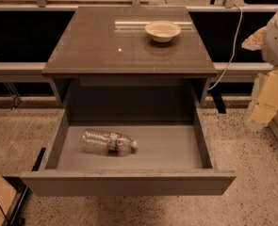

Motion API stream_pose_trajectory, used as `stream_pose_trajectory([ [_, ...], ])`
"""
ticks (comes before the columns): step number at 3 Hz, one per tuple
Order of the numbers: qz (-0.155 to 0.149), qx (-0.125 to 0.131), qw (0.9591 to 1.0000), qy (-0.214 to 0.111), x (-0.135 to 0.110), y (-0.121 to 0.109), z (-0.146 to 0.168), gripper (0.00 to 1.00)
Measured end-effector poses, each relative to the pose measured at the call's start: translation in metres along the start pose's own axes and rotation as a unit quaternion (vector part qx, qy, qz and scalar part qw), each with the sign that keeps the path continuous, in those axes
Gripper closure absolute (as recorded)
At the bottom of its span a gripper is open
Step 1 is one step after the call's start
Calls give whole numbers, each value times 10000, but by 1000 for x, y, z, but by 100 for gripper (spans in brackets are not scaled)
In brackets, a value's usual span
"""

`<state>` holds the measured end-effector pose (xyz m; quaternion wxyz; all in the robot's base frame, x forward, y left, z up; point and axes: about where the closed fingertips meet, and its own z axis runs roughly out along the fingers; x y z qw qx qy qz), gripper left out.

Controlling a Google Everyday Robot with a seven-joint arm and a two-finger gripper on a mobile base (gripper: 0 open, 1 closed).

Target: Pick water bottle from top drawer and place on counter

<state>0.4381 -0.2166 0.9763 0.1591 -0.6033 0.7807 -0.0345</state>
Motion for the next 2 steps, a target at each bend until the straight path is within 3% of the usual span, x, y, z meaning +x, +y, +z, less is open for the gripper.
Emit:
stream_pose_trajectory([
  [1,-2,-1,10000,-4,0,0,0,0],
  [2,-158,-84,9993,-314,-21,-11,16,0],
])
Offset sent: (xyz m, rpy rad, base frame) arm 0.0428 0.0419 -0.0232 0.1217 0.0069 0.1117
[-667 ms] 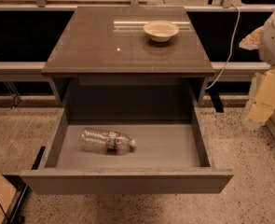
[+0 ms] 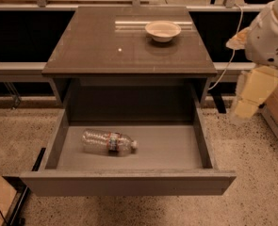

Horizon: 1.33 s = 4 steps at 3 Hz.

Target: Pick water bottle from top drawer and place on counter

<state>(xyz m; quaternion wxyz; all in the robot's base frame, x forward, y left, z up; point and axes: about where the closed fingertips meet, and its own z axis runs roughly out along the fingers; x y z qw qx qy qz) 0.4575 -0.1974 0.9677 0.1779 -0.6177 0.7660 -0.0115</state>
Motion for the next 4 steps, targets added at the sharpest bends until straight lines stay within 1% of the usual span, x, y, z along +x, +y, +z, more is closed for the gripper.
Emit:
stream_pose_trajectory([
  [1,-75,-173,9977,-648,-30,-24,33,0],
  [2,-73,-169,9977,-652,-30,-24,33,0],
  [3,36,-228,9949,-979,-39,-13,46,0],
  [4,219,-531,9852,-1615,-76,10,96,0],
])
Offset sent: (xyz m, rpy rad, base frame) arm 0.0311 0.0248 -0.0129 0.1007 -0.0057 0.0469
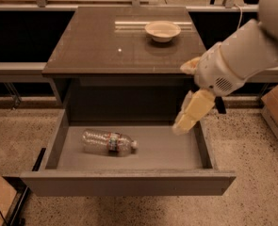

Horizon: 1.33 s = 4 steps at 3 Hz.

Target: Pick water bottle from top drawer and place on counter

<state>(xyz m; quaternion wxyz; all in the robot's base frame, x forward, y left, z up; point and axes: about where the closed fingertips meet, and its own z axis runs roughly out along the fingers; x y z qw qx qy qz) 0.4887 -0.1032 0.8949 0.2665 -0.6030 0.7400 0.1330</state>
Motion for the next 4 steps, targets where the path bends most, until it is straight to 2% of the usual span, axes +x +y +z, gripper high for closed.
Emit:
stream_pose_trajectory([
  [2,221,-495,9970,-545,-22,7,100,0],
  [3,221,-496,9970,-545,-22,7,100,0],
  [4,274,-637,9952,-685,-32,18,132,0],
])
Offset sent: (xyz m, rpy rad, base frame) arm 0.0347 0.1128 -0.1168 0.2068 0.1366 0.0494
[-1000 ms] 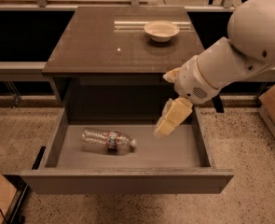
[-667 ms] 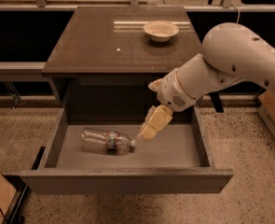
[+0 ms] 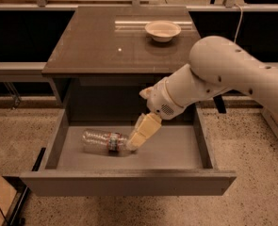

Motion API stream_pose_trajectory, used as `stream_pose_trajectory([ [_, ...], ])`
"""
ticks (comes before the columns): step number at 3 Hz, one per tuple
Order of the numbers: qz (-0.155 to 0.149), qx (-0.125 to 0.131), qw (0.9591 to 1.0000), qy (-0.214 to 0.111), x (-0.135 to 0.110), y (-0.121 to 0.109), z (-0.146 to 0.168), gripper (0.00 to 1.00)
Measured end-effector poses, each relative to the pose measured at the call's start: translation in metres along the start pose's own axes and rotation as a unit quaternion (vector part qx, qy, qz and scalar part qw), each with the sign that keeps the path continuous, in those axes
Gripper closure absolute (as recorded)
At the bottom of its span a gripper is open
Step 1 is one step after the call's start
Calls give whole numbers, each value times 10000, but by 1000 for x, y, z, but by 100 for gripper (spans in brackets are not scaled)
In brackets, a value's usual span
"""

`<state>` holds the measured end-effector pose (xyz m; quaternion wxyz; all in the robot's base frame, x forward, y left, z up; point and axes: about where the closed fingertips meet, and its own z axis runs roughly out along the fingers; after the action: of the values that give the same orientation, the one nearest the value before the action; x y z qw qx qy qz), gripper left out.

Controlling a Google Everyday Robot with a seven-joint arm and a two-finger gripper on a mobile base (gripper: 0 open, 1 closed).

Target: Pick water bottle from top drawer and place on counter

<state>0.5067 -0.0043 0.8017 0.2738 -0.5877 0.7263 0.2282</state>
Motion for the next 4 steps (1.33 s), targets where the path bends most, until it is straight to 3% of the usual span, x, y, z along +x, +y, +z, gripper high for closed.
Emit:
stream_pose_trajectory([
  [2,-206,-495,9985,-111,-29,7,112,0],
  [4,32,-735,9961,-486,-33,-25,197,0],
])
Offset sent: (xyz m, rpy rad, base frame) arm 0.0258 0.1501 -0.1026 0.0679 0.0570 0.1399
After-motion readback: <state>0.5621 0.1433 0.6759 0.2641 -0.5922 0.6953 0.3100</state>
